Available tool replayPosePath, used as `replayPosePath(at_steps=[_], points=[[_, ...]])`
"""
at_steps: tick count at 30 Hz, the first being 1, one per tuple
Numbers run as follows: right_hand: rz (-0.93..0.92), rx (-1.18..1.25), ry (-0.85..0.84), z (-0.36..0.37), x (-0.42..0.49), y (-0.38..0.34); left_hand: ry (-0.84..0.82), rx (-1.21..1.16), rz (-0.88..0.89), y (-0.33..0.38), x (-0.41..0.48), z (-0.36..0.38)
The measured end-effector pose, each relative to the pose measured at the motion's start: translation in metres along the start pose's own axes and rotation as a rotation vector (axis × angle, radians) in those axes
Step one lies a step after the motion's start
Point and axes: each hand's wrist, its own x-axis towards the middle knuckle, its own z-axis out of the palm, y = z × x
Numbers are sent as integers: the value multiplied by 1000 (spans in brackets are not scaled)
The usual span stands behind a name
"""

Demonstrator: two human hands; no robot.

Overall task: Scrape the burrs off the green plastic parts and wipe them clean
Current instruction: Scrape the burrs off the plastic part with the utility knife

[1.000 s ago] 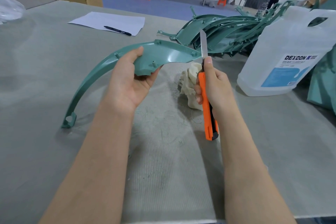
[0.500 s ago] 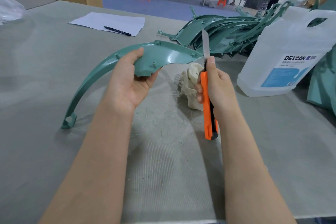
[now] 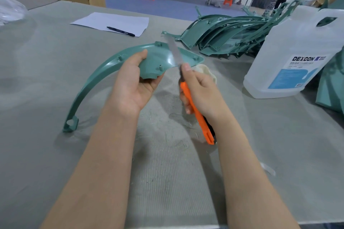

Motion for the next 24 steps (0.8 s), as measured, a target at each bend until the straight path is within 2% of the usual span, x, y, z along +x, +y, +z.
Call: replayPosePath(at_steps=[3, 9, 12, 18, 24], points=[[-28, 16, -29, 6, -3, -2, 2, 17, 18, -1, -1, 1], [-51, -42, 243, -5, 5, 1, 14, -51, 60, 1, -5, 5], [-69, -84, 302, -3, 7, 4, 20, -68, 100, 1, -7, 7], [-115, -173, 272, 5, 7, 5, 1, -93, 163, 2, -10, 11], [-114, -70, 227, 8, 2, 0, -7, -103, 196, 2, -13, 11]])
